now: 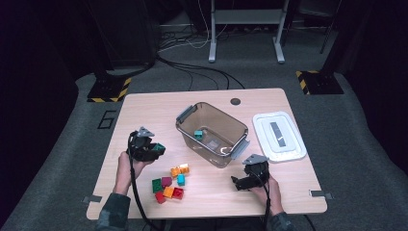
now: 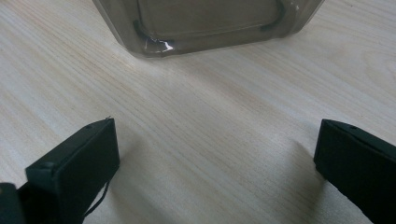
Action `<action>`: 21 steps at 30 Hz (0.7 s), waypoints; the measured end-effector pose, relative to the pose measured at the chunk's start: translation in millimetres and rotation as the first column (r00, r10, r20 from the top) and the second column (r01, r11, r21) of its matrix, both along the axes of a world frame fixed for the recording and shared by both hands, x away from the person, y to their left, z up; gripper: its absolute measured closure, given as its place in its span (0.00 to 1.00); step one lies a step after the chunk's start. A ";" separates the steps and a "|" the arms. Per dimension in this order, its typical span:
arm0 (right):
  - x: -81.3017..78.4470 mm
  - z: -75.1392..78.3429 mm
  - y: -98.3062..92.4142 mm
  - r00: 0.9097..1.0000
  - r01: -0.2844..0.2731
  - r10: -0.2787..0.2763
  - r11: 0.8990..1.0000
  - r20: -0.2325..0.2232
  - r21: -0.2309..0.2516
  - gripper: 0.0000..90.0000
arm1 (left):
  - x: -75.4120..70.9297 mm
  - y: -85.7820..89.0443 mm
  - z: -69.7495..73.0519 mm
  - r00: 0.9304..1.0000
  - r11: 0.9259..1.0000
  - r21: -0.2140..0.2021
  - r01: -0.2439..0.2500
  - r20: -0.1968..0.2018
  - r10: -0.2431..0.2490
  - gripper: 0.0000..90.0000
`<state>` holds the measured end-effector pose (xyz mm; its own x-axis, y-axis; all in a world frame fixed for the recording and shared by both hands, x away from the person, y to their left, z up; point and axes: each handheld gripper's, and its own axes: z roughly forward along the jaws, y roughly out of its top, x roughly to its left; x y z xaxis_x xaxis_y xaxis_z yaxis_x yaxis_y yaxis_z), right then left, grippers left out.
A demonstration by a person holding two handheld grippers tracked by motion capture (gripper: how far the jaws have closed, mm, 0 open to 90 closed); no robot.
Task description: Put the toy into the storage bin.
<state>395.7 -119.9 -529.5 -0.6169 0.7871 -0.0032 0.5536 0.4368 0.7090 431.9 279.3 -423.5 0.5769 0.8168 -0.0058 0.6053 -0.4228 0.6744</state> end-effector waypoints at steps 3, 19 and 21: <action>0.1 0.0 0.0 1.000 0.000 0.000 1.000 0.001 0.000 0.00 | 2.2 -0.6 6.7 1.000 1.000 0.004 0.005 0.006 -0.005 0.65; 0.0 0.0 0.1 1.000 0.005 -0.005 1.000 -0.002 0.004 0.00 | 13.6 -9.8 45.8 0.997 1.000 0.012 0.016 0.069 -0.017 0.65; -0.2 0.1 0.0 1.000 0.009 -0.009 1.000 -0.006 0.006 0.00 | 15.6 -11.2 50.7 0.997 0.999 0.019 0.026 0.070 -0.028 0.65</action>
